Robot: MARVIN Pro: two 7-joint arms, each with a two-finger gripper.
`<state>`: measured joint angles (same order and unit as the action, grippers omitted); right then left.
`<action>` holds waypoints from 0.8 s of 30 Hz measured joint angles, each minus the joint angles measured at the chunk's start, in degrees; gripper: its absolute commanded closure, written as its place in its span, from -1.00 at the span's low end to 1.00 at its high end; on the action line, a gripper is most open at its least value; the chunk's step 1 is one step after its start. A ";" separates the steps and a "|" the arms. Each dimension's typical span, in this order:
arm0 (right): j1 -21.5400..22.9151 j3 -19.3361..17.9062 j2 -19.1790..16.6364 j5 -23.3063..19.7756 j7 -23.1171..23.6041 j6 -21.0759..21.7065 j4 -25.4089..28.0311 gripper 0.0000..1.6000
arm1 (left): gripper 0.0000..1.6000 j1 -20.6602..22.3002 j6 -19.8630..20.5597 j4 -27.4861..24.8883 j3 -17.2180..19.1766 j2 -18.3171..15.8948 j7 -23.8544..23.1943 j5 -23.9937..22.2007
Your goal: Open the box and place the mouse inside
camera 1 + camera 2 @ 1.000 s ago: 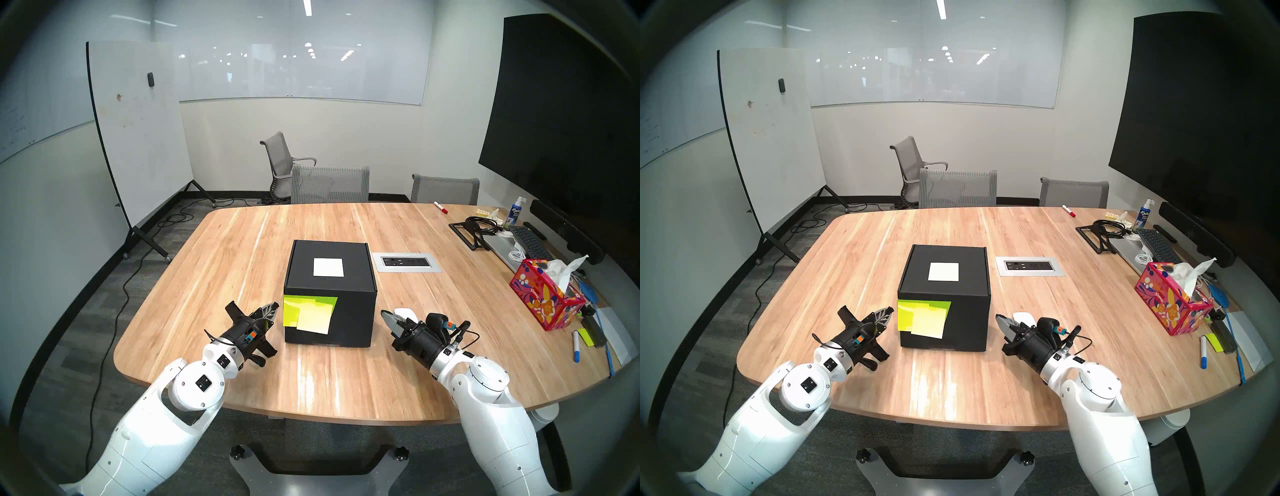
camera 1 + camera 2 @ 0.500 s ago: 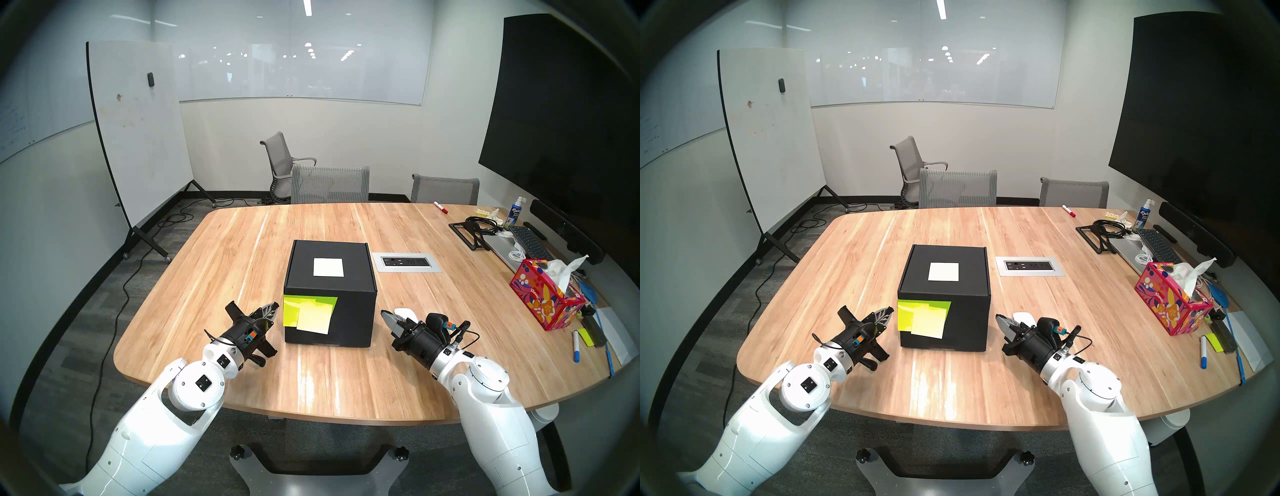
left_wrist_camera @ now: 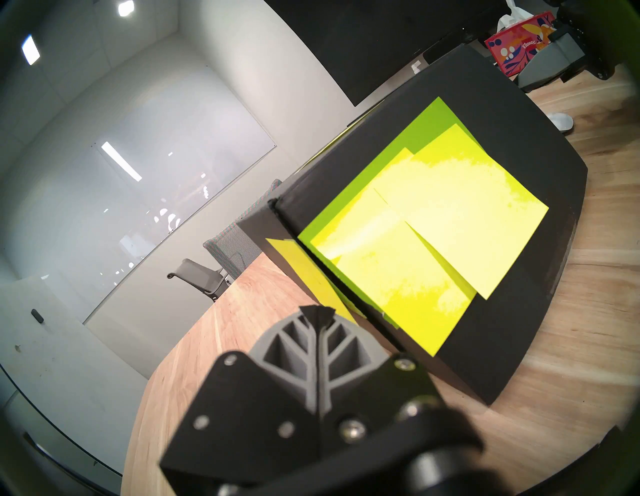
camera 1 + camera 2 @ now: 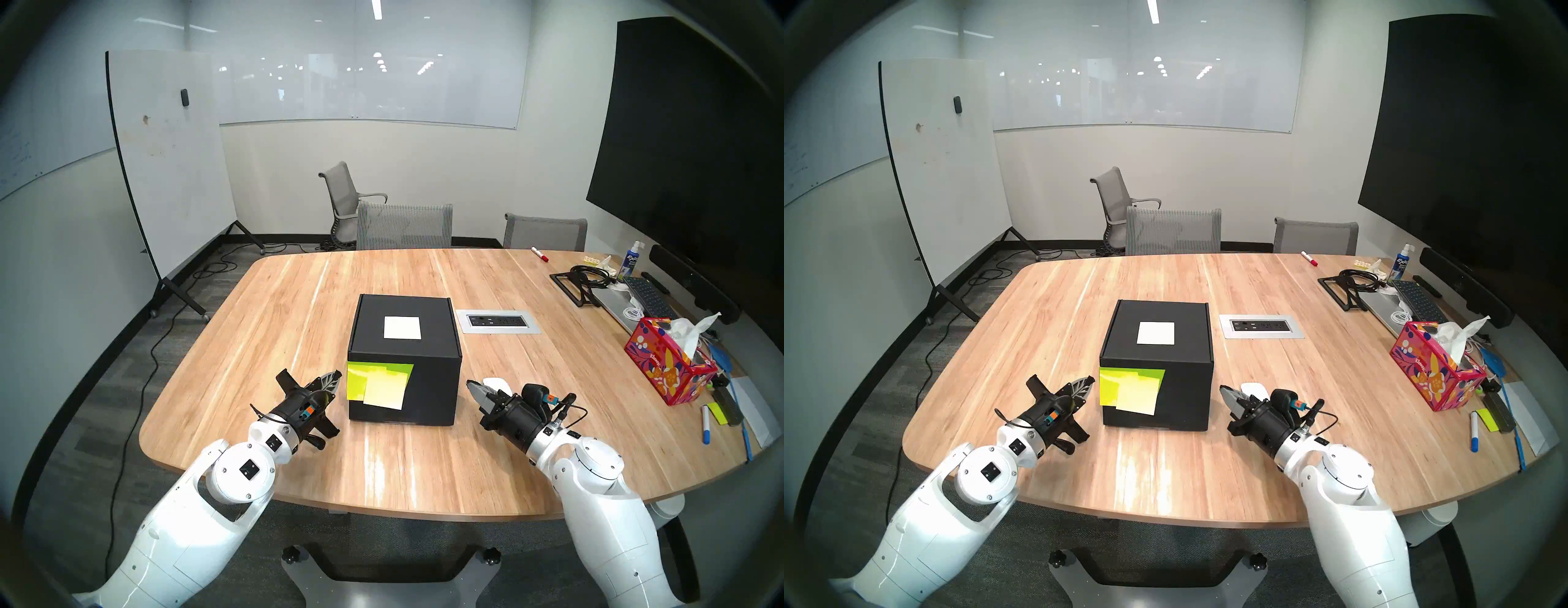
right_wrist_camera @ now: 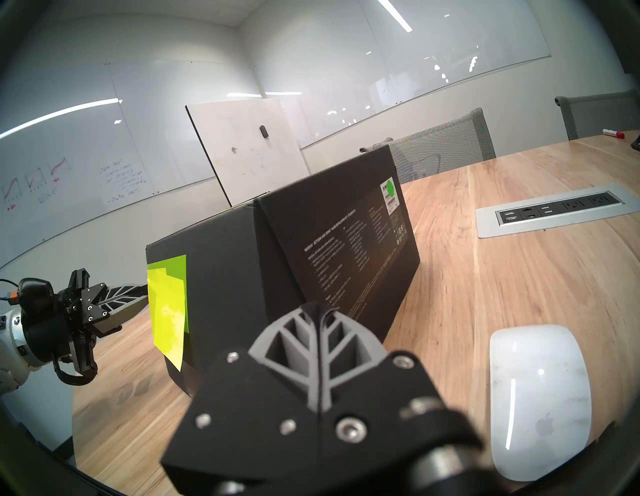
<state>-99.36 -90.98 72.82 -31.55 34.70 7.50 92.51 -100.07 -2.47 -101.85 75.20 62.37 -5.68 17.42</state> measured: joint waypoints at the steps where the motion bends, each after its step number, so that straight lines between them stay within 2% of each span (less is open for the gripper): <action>1: 0.00 0.00 0.00 0.00 0.00 0.00 0.00 1.00 | 1.00 0.00 0.00 0.00 0.00 0.00 0.00 0.00; 24: 0.00 -0.02 0.02 0.03 0.02 0.01 0.00 1.00 | 1.00 0.00 0.00 0.00 0.00 0.00 0.00 0.00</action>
<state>-99.36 -91.00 72.84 -31.52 34.72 7.52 92.51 -100.07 -2.47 -101.85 75.20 62.37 -5.68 17.42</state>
